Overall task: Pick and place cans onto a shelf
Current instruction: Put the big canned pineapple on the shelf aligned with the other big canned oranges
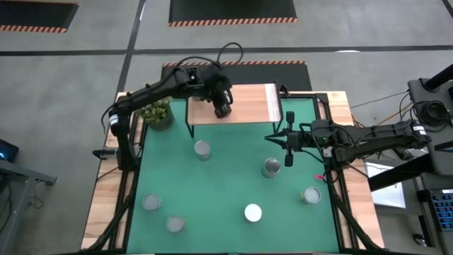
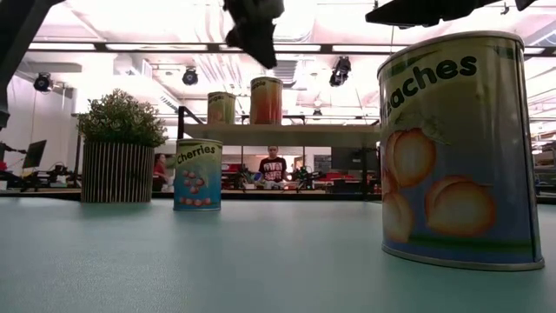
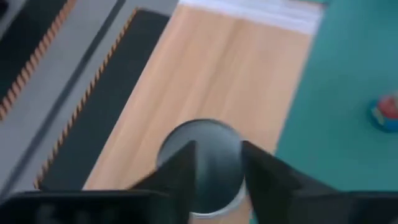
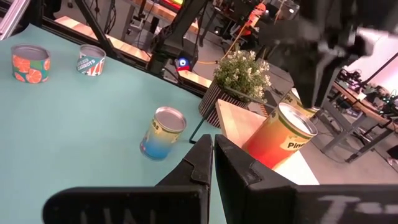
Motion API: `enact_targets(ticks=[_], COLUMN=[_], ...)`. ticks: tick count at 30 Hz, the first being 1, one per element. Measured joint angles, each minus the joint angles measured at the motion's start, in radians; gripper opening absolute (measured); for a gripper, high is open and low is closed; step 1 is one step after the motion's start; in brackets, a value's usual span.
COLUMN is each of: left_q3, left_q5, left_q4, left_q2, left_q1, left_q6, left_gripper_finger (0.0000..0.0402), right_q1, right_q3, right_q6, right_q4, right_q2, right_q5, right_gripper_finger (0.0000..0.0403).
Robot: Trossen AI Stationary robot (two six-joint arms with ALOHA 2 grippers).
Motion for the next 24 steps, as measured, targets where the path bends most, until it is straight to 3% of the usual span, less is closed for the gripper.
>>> enact_targets(ticks=[3,8,13,24], left_q3=[-0.050,-0.111,-0.139,-0.149], left_q5=[0.001,0.002,-0.022,-0.118], left_q4=[0.031,0.084,0.090,-0.009], left_q2=[0.001,0.001,-0.005,-0.017], left_q1=[0.028,0.030,0.028,0.020], left_q6=[-0.048,-0.058,-0.129,-0.257], left_gripper_finger=[0.0013,0.0026,0.0008,0.0000], right_q1=[0.000,0.000,0.000,0.000], right_q3=[0.000,0.000,0.000,0.000], right_q6=[0.000,0.000,-0.002,-0.003], right_q4=[0.000,0.000,-0.003,-0.006], right_q2=[0.000,0.000,0.000,0.000], right_q5=[0.000,0.000,0.000,0.000], right_gripper_finger=[0.0009,0.0009,0.0009,0.0009])
